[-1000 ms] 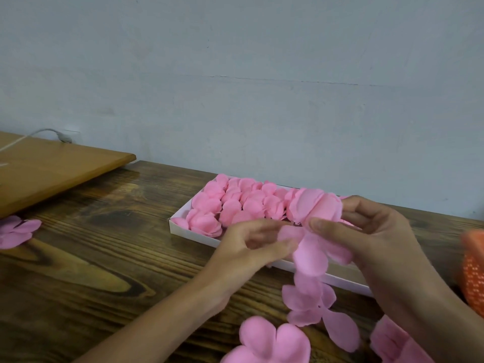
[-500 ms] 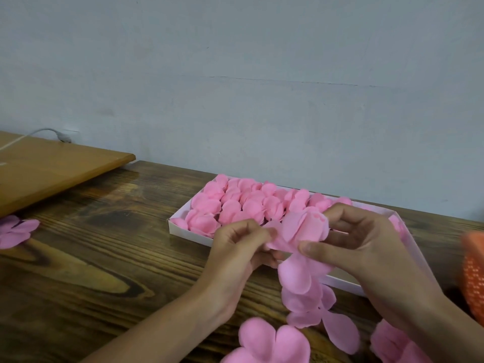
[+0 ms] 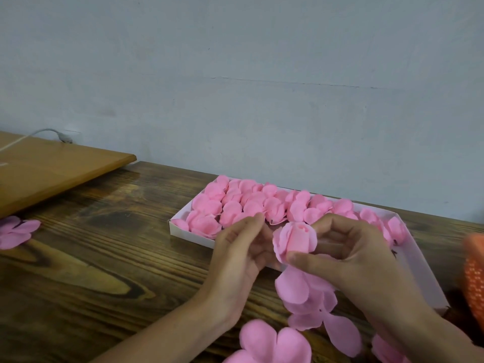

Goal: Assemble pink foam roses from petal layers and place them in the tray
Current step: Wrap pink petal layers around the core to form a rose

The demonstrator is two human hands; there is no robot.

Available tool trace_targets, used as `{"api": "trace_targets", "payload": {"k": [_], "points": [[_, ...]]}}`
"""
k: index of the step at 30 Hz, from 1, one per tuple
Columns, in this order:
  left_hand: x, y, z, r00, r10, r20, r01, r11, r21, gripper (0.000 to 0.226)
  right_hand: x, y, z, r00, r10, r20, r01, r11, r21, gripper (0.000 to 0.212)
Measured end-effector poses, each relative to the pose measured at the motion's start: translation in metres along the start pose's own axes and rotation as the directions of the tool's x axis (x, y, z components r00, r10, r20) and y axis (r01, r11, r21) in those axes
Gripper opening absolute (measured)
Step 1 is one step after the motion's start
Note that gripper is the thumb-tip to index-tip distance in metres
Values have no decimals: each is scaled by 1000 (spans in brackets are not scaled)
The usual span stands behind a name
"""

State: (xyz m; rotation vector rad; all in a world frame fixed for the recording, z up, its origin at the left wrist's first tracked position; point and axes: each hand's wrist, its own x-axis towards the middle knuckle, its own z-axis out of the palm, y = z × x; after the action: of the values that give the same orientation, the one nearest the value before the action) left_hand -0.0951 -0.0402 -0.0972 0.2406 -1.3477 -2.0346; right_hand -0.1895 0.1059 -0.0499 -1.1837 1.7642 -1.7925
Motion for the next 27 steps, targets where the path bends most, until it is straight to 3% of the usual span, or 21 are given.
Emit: {"api": "trace_targets", "payload": {"k": [4,8,10,13,15,16,18,20,27], "points": [[2,-5,1,993,-109,-49,108,994,-11,18,-5,2,13,999,38,6,-38,999,20,24],[-3,-10,6,986,-164,-21,164,986,-13,37,-13,6,26,999,-13,-46,6,987,-162,22],[-8,-14,13,975,-218,-37,218,976,-6,37,-16,8,32,996,-61,-59,46,972,-229,22],[-12,-19,14,949,-314,18,314,943,-111,53,-18,14,36,987,-143,-69,114,940,-320,20],[-17,-20,14,935,-351,53,354,918,-178,45,-19,18,37,976,-205,-74,161,907,-389,18],[-18,-19,14,921,-384,70,389,896,-215,51,-18,20,37,971,-228,-71,177,888,-425,16],[-17,-21,17,931,-355,82,364,890,-274,65,-18,26,38,940,-335,-65,237,778,-582,12],[-17,-20,19,952,-307,-10,294,921,-257,62,-17,33,38,894,-444,-53,273,635,-722,11],[-18,-24,20,942,-326,-78,310,937,-163,54,-16,36,34,835,-550,19,307,437,-845,26]]}}
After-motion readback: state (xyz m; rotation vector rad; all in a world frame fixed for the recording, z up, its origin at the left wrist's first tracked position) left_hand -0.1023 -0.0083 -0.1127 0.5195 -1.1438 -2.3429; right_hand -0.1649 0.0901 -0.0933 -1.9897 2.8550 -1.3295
